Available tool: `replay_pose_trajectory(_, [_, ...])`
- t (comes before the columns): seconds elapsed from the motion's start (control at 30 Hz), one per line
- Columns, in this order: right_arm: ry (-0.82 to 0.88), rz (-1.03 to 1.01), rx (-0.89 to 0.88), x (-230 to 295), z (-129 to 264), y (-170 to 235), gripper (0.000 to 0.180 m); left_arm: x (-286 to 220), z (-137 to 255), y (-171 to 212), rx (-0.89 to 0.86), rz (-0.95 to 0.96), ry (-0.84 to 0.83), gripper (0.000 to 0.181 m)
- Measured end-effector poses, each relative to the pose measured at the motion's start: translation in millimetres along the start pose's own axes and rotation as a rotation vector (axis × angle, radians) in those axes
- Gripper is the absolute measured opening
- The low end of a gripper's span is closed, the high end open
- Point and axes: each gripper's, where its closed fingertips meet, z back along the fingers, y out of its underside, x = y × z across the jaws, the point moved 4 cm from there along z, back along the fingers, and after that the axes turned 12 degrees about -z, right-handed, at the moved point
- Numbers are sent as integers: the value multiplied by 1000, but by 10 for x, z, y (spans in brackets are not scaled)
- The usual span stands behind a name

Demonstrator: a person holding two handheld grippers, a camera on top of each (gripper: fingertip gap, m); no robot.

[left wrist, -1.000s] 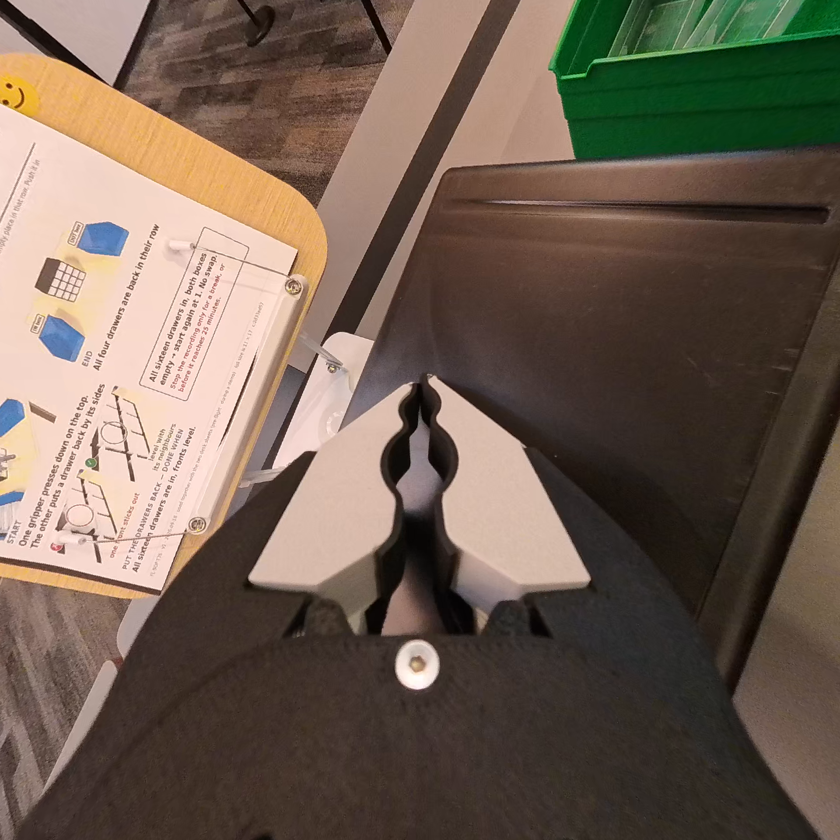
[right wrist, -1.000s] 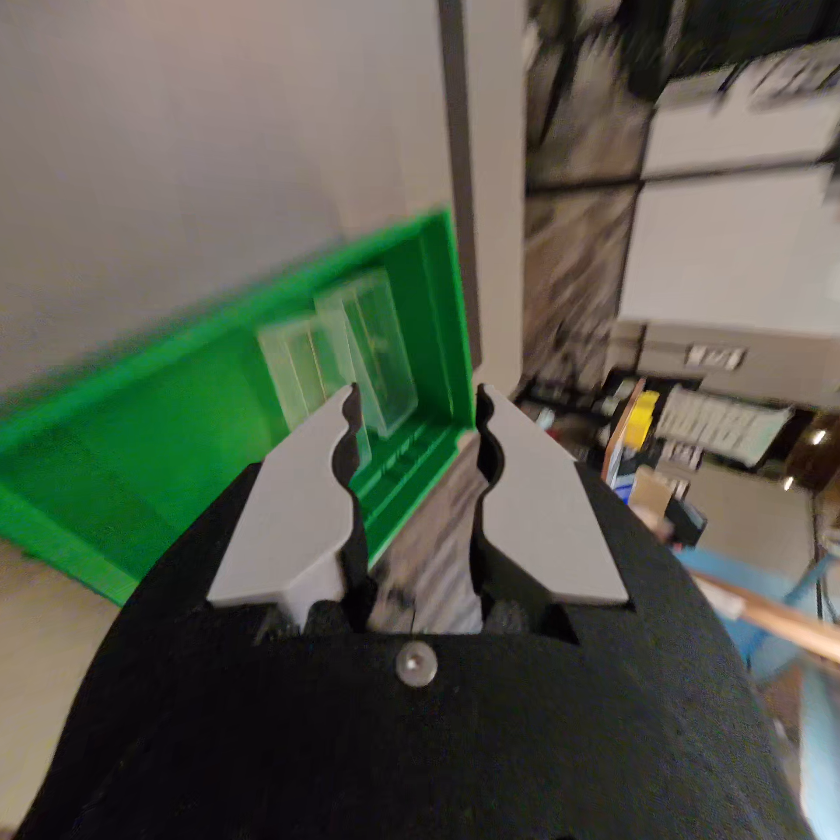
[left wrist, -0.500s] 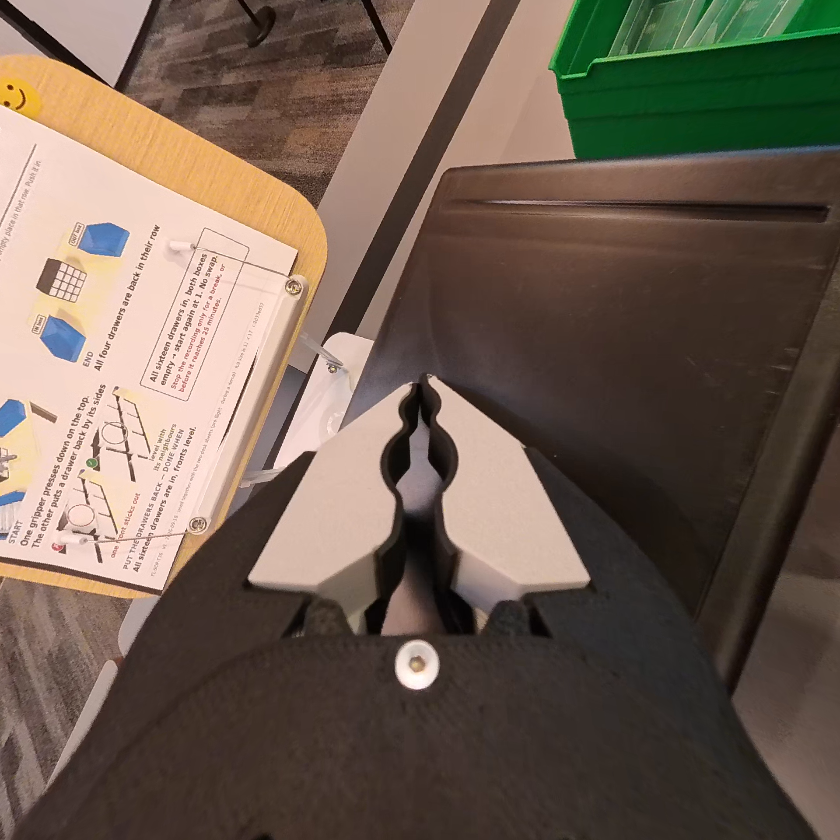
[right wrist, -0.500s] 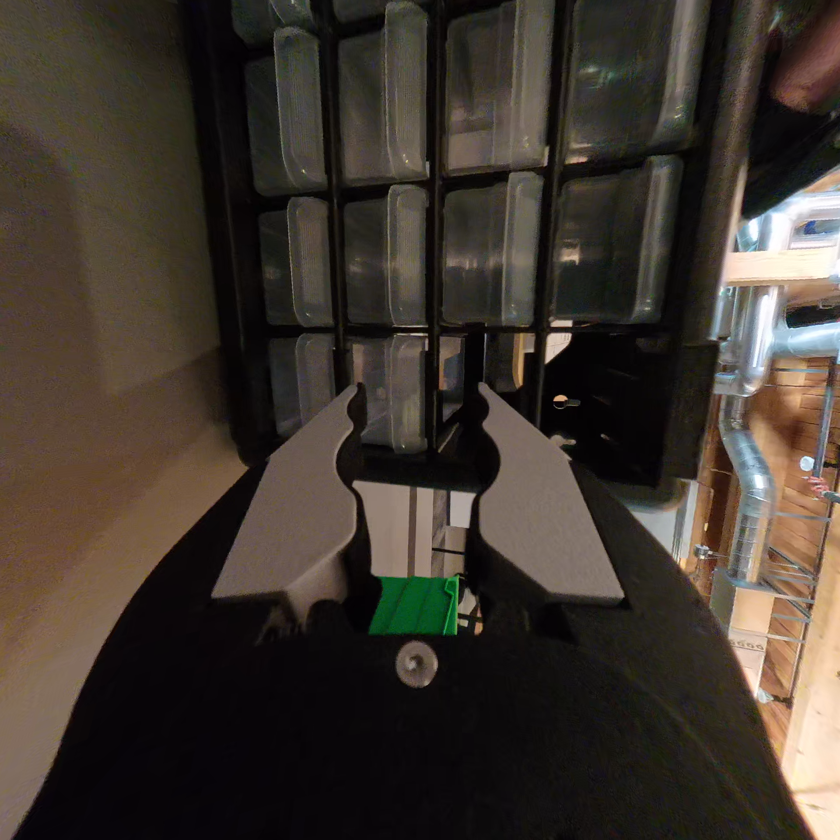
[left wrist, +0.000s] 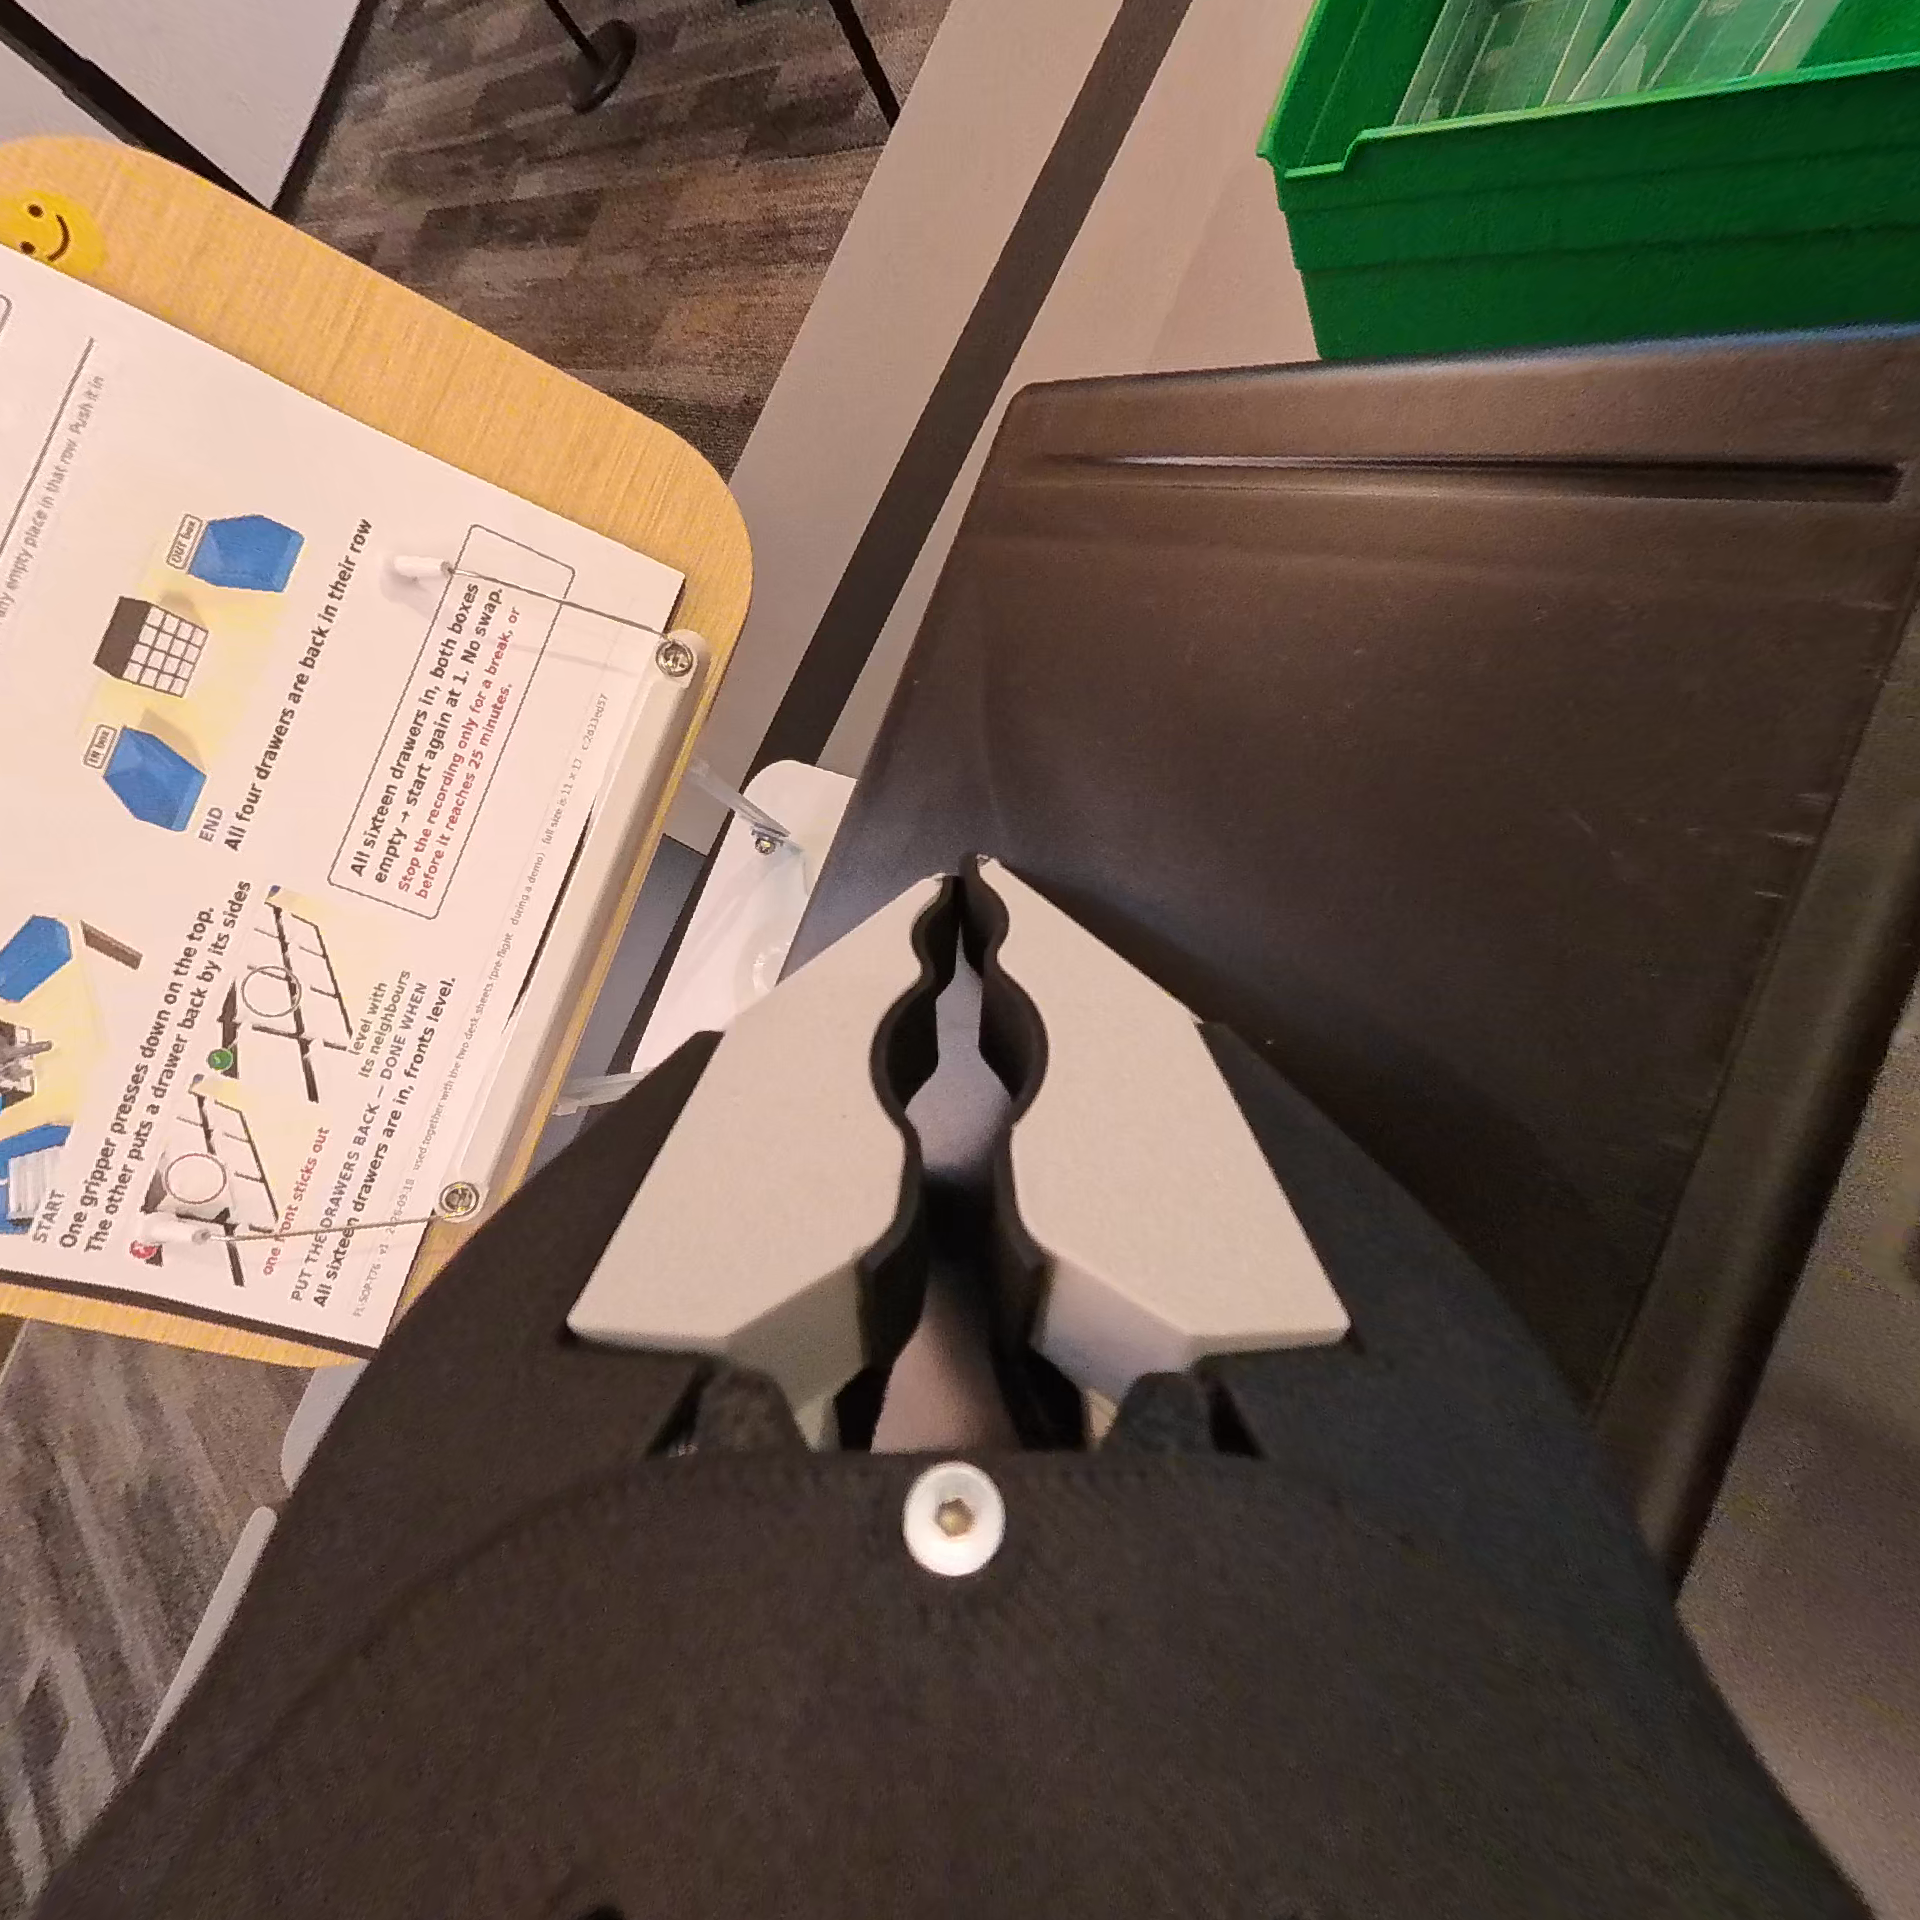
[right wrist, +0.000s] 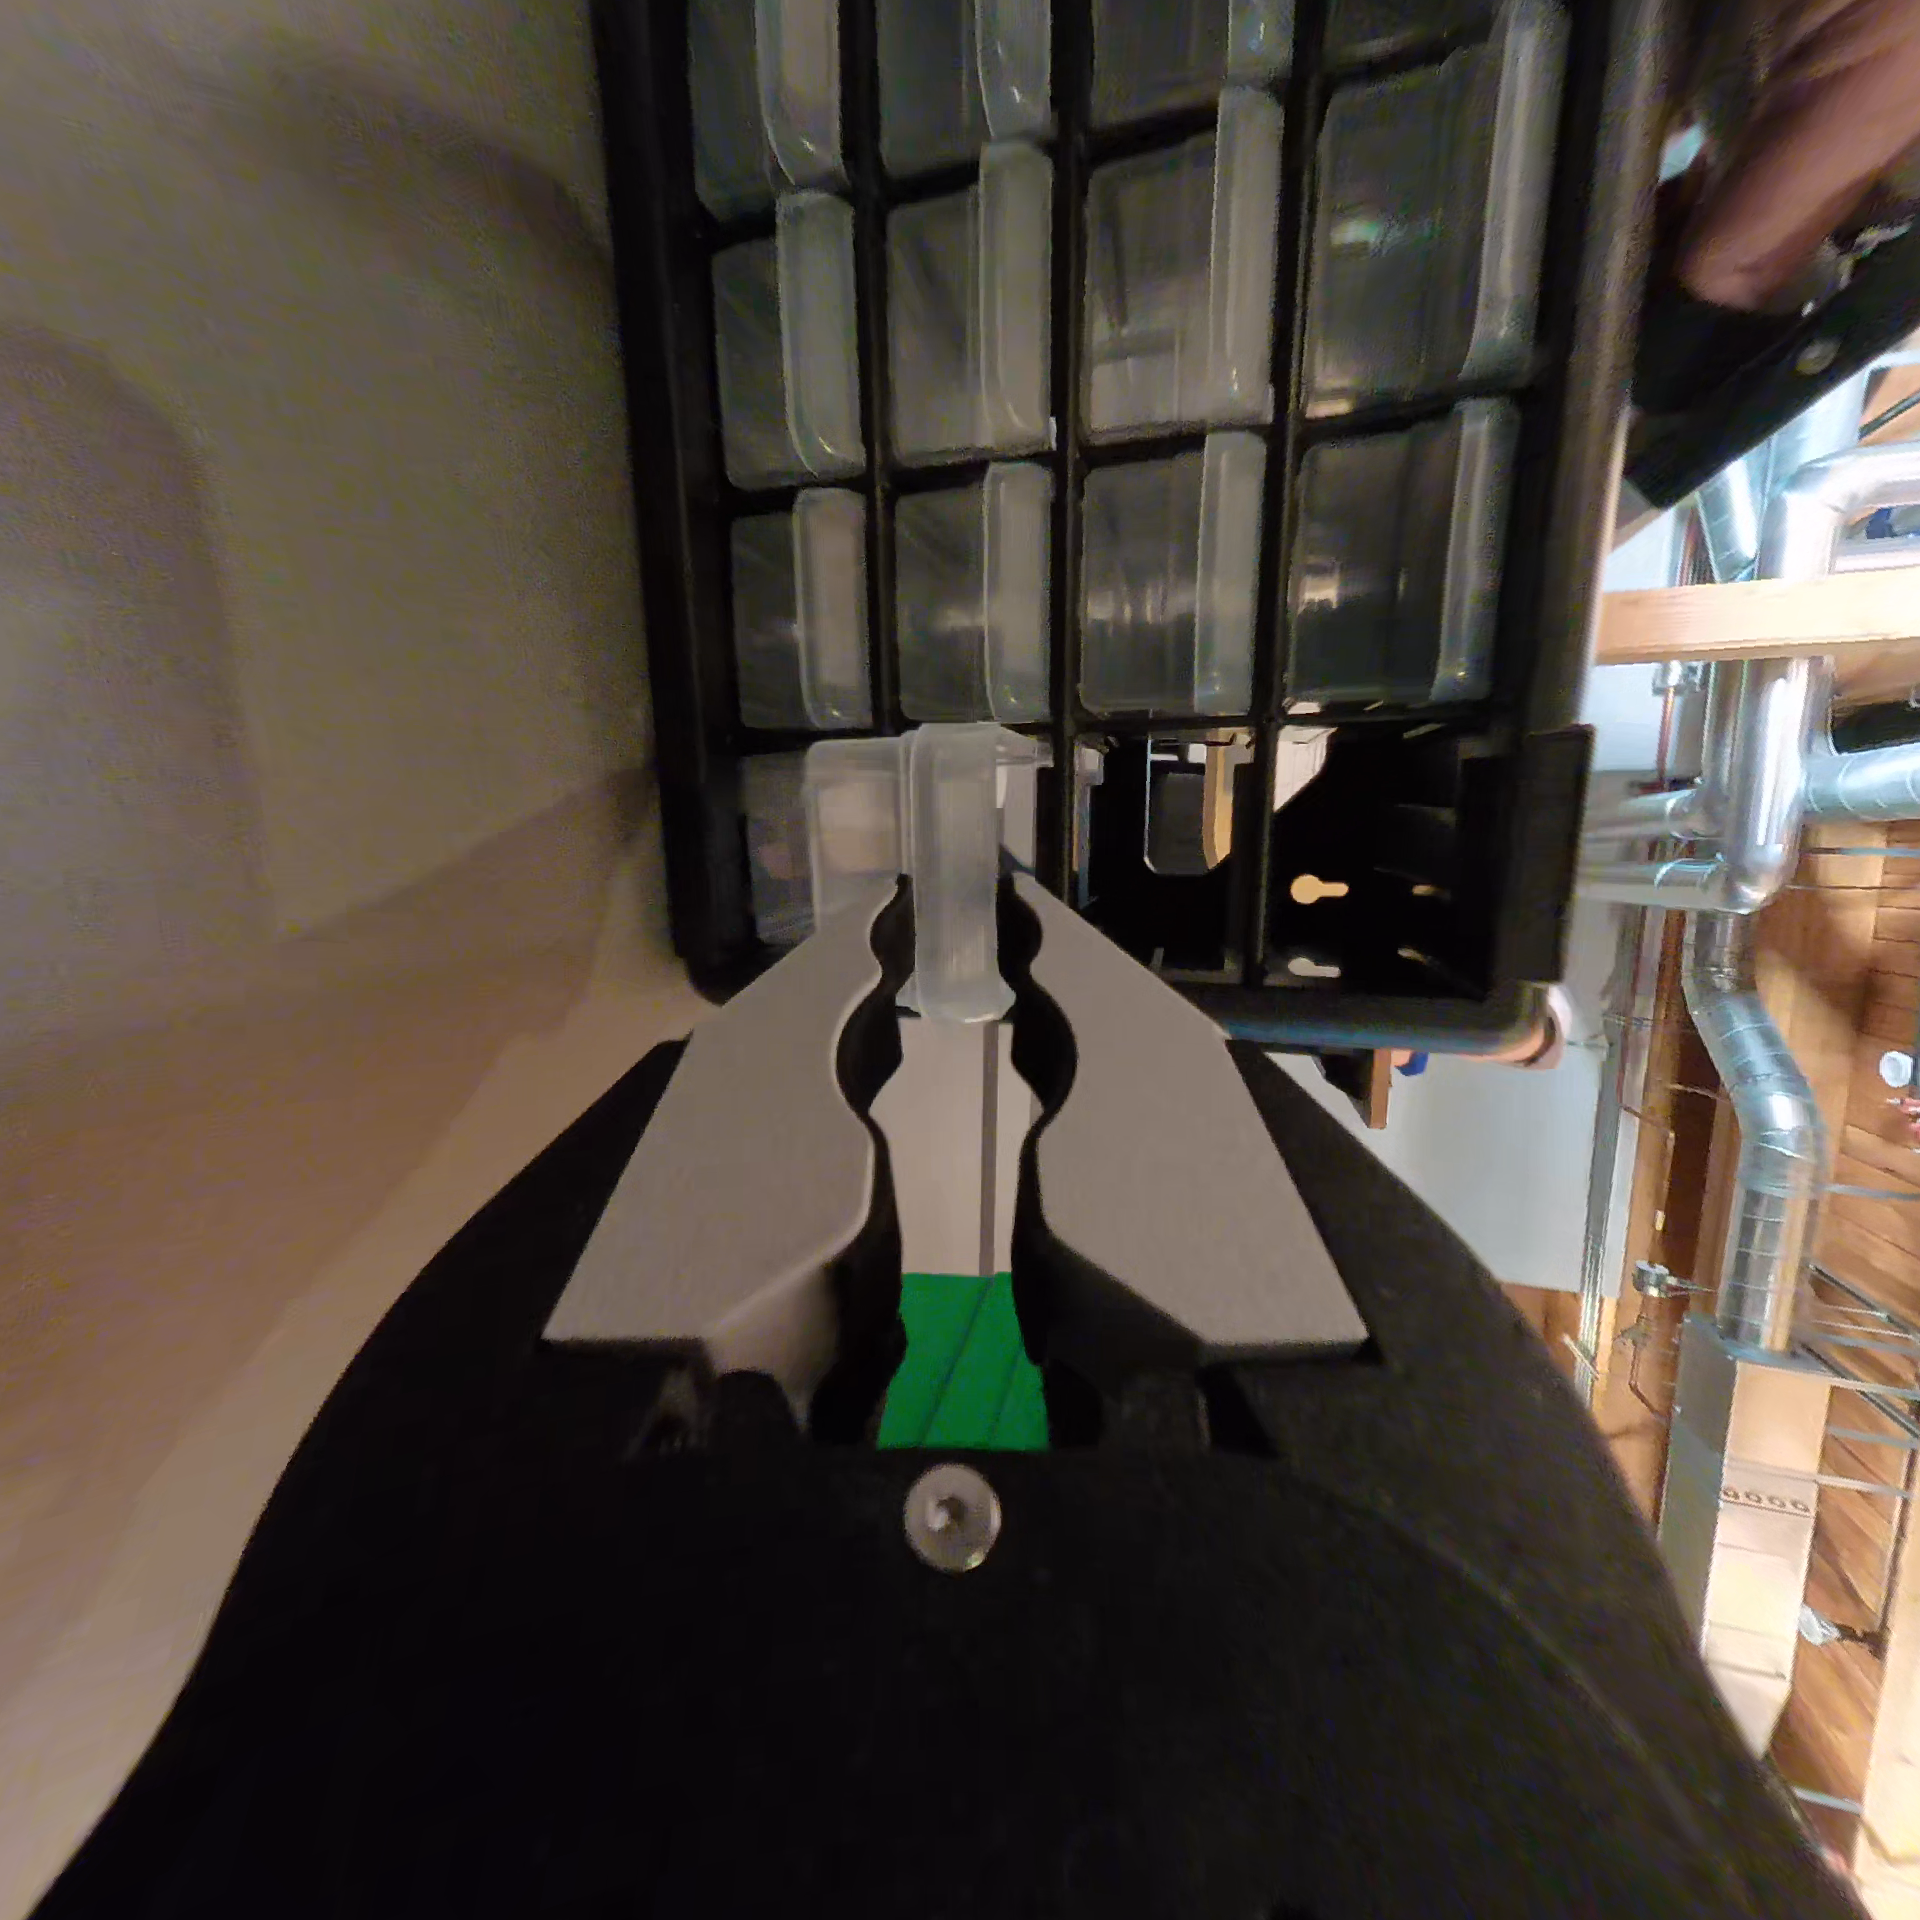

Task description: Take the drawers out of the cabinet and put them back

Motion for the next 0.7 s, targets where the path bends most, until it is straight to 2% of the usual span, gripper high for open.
replay_pose_trajectory(0.03, [-13,1,-5,26,82,-29,14,0,0,-1,0,1,1,0])
replay_pose_trajectory(0.1, [-66,-25,-23,97,222,-93,15,0,0,0,0,0,0,0])
replay_pose_trajectory(0.23, [-118,-93,16,101,241,-146,48,0,1,-2,0,0,0,0])
replay_pose_trajectory(0.27, [-157,-106,45,110,209,-139,45,-1,1,-2,0,0,0,0])
replay_pose_trajectory(0.33, [-232,-108,90,135,147,-111,20,-1,2,-1,0,0,0,0])
replay_pose_trajectory(0.47, [-243,-66,101,129,148,-130,17,-1,4,-1,-1,2,1,0])
replay_pose_trajectory(0.7, [-227,-24,24,345,481,-241,16,-1,4,-1,-1,1,2,0])
